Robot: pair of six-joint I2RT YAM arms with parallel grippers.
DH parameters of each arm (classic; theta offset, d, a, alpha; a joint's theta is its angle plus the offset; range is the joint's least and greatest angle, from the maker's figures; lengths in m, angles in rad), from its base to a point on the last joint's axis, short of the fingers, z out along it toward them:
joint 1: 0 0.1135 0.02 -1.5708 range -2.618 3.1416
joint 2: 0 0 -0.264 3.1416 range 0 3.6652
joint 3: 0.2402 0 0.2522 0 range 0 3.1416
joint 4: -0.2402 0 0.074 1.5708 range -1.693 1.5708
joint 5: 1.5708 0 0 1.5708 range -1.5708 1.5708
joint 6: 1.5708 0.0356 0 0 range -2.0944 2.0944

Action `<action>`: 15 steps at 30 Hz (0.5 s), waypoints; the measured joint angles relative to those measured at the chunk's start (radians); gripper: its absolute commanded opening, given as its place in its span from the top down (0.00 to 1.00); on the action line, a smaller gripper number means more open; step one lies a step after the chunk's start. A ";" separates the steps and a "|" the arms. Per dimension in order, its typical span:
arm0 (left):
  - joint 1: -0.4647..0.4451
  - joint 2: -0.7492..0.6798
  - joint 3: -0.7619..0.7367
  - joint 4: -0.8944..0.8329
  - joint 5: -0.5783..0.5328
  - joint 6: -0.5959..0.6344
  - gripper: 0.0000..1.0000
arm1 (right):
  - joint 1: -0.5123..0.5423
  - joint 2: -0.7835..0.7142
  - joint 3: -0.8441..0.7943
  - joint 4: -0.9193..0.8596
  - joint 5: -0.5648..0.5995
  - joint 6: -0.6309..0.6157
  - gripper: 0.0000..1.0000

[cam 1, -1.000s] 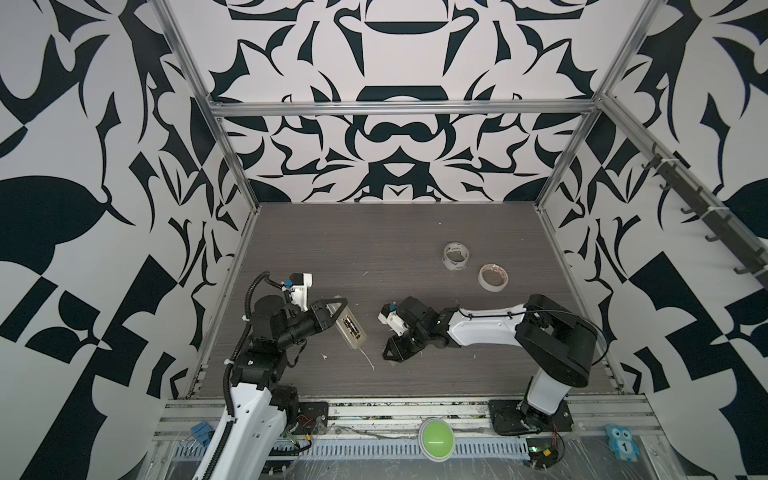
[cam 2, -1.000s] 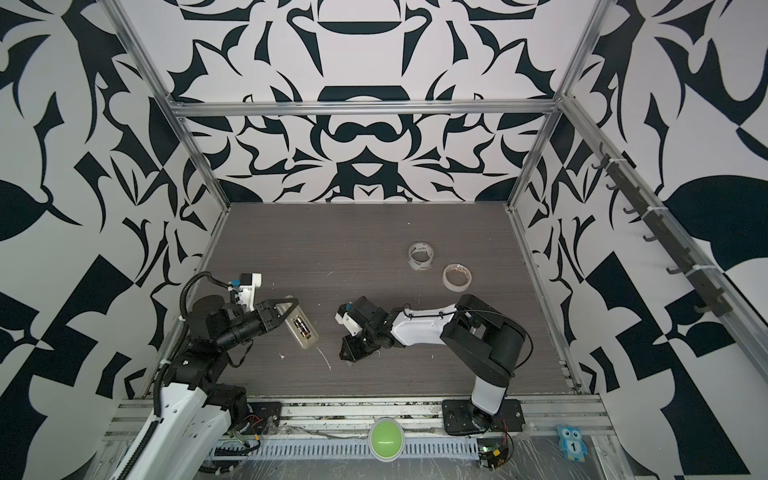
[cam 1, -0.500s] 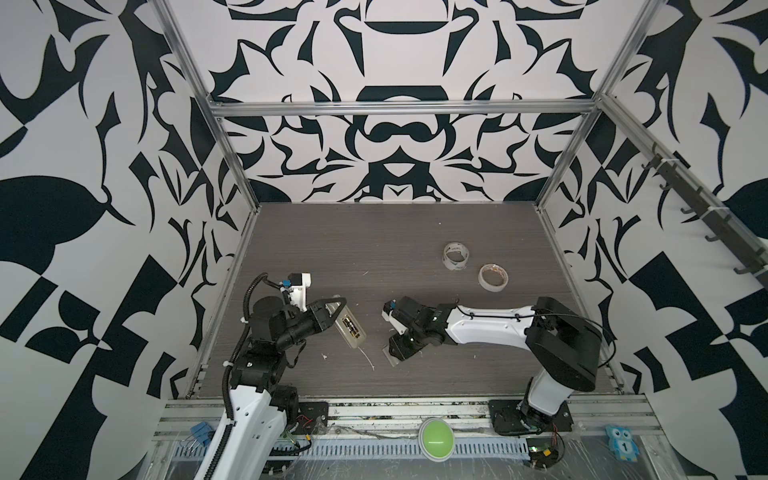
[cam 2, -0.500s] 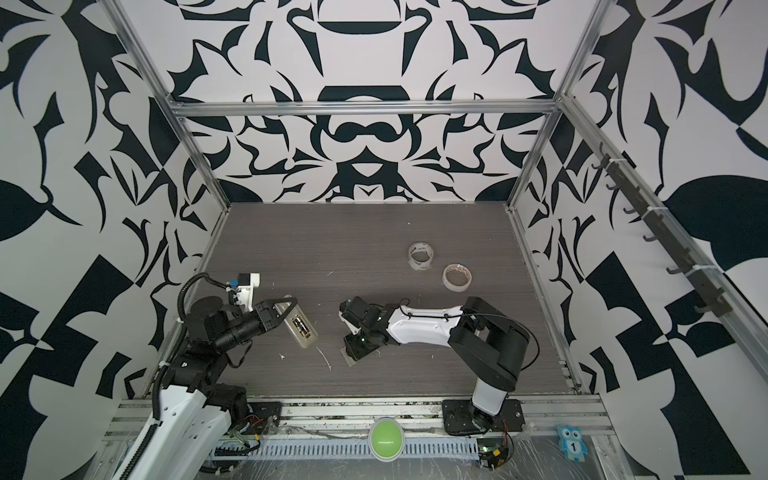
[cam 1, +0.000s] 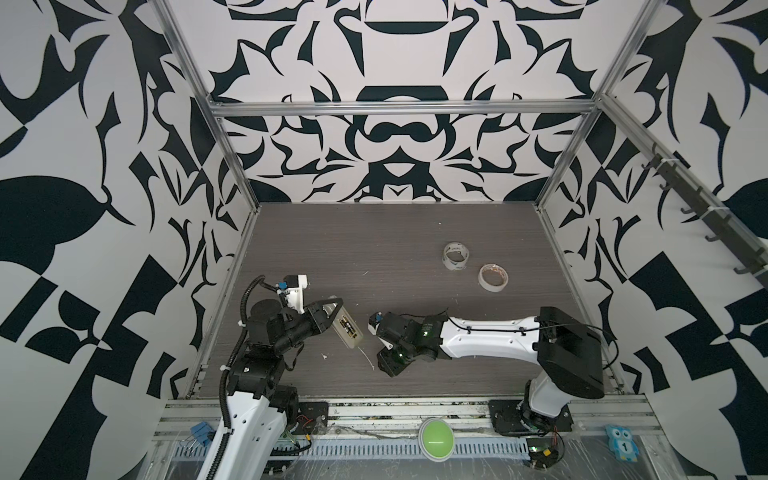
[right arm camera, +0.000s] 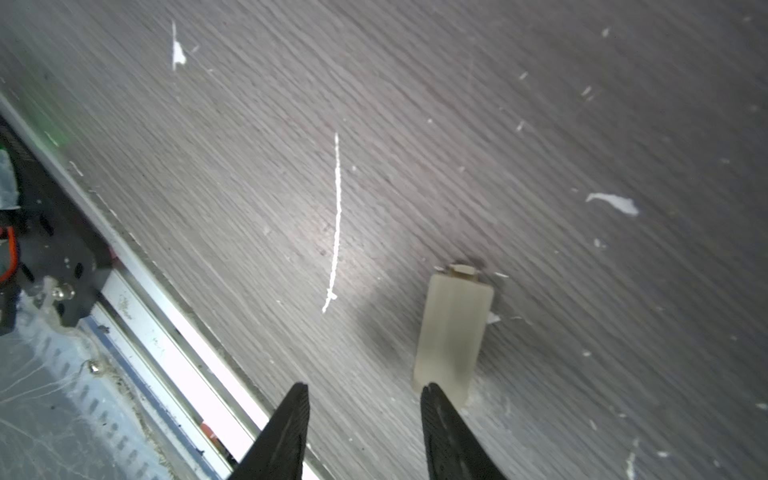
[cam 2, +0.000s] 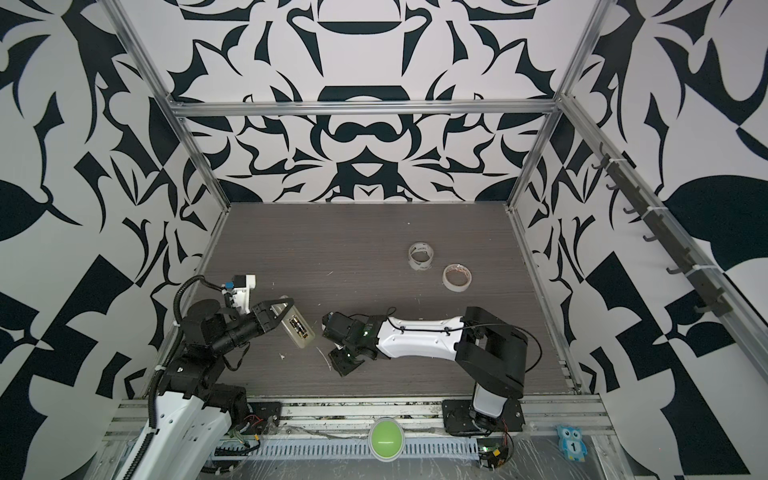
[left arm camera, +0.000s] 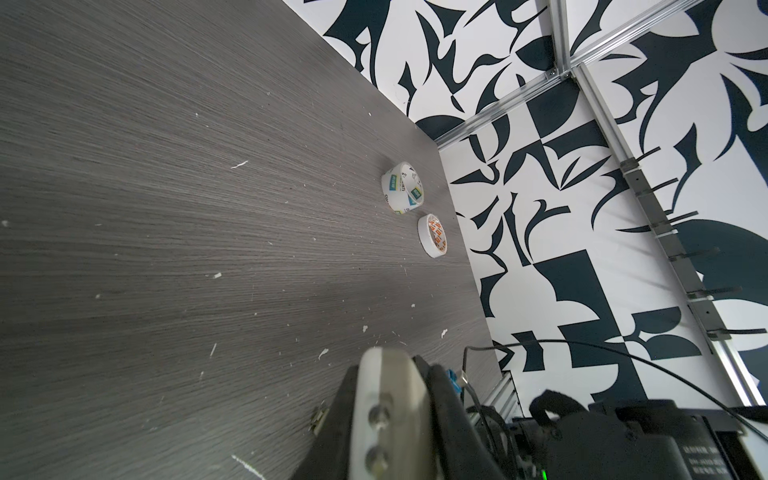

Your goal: Load the batteries into the remote control

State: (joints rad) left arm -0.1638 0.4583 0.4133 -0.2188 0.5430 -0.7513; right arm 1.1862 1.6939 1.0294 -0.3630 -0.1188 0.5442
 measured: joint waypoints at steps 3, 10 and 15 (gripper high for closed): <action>0.000 -0.010 0.008 -0.005 -0.004 0.002 1.00 | 0.000 0.023 0.006 0.013 0.000 0.016 0.52; 0.000 -0.018 0.017 -0.016 -0.006 0.002 1.00 | 0.014 0.095 0.035 0.027 0.000 0.045 0.52; 0.000 -0.013 0.017 -0.018 -0.006 0.008 1.00 | 0.026 0.102 0.035 0.023 0.000 0.056 0.52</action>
State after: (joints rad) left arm -0.1638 0.4450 0.4301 -0.2371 0.5369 -0.7429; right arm 1.2121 1.7962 1.0641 -0.3401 -0.1184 0.6006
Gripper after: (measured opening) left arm 0.246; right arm 0.480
